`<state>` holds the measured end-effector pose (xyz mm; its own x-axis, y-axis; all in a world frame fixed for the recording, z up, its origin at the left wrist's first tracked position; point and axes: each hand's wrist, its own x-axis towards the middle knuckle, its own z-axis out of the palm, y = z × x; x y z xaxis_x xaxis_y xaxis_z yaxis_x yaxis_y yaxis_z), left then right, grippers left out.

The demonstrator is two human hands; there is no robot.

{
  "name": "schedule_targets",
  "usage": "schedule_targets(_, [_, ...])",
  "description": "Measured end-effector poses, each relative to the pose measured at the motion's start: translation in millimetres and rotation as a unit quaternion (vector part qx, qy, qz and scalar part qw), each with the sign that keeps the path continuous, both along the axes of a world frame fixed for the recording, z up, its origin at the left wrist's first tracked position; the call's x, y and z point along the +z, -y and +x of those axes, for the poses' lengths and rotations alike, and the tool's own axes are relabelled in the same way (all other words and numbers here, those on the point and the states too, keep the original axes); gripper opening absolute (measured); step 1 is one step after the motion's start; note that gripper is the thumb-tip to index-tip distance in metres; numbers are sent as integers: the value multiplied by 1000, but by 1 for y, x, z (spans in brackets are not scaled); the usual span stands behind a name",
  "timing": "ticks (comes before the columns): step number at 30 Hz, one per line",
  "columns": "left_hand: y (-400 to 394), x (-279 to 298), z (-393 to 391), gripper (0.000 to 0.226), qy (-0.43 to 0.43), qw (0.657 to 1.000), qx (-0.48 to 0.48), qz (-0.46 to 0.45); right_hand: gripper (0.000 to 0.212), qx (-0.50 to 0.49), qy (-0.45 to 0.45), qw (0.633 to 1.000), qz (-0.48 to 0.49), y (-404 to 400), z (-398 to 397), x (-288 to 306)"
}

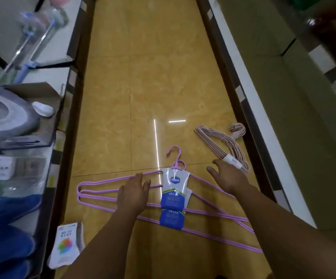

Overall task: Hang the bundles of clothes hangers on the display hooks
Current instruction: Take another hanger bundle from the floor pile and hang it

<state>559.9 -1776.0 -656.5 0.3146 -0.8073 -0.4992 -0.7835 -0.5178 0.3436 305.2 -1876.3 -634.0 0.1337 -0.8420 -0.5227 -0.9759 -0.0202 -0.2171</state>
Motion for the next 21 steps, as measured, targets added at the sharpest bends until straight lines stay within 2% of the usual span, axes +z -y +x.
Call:
schedule_targets(6, [23,-97,9,50,-1,1000,-25,-8,57,-17,6,998,52,11,16,-106])
schedule_targets(11, [32,-150,12,48,-3,999,-34,-7,57,-54,18,994,94,9,25,-174])
schedule_targets(18, [46,-178,4,44,-5,998,-50,-25,52,-51,-3,993,111,9,37,-213])
schedule_targets(21, [53,-185,-5,49,-2,997,-76,-17,48,-48,-18,995,91,11,41,-218])
